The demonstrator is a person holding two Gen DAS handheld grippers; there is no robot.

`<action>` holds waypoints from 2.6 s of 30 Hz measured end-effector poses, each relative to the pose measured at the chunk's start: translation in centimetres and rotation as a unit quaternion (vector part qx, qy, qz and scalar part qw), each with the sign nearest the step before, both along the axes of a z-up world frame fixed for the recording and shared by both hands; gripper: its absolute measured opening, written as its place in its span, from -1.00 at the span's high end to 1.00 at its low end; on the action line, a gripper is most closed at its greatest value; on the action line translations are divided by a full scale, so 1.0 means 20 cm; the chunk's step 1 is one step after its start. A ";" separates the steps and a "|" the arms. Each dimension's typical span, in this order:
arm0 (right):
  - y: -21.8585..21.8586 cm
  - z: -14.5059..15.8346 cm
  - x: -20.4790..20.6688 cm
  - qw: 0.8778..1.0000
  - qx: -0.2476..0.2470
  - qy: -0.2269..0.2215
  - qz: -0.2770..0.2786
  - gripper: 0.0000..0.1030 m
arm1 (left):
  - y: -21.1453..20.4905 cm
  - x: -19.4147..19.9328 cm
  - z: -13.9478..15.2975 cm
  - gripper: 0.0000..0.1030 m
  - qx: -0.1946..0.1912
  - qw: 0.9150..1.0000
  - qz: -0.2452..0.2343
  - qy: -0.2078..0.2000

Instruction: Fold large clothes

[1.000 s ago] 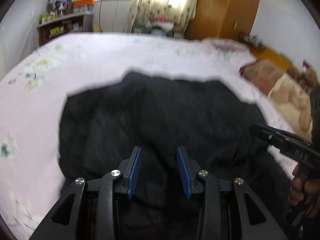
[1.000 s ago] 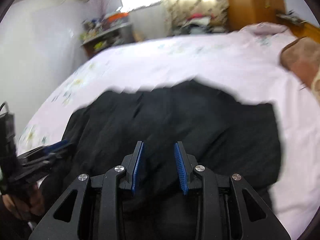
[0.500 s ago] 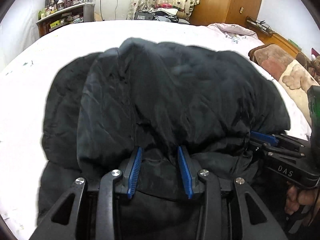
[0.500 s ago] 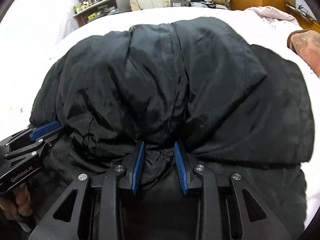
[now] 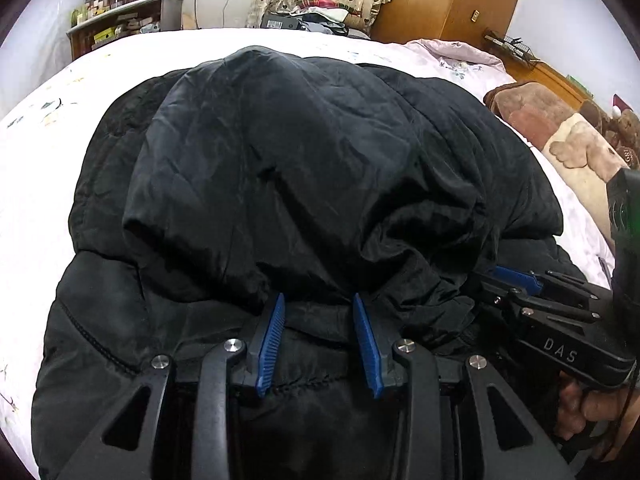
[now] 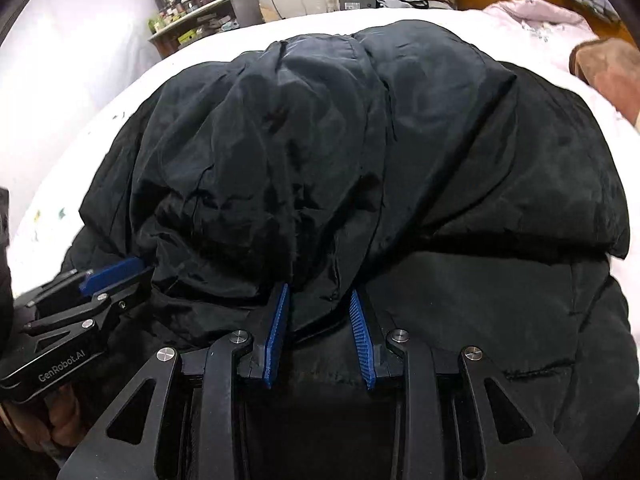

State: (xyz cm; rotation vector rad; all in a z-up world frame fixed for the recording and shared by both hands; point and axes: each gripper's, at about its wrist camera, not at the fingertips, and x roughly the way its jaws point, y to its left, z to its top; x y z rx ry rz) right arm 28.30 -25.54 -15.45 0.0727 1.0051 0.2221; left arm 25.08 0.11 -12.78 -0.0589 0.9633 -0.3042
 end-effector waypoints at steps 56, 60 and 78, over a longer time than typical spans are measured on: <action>-0.19 0.62 -1.17 0.995 -0.045 -0.078 -0.036 0.22 | 0.35 -1.00 0.53 -0.05 0.050 0.996 0.050 -0.045; -0.25 0.59 -1.17 0.995 -0.043 -0.073 -0.049 0.11 | 0.39 -0.99 0.50 -0.05 0.059 0.995 0.065 -0.041; -0.74 0.37 -1.11 0.988 -0.024 -0.007 -0.155 -0.16 | 0.62 -0.95 0.16 -0.18 0.038 0.992 0.111 0.050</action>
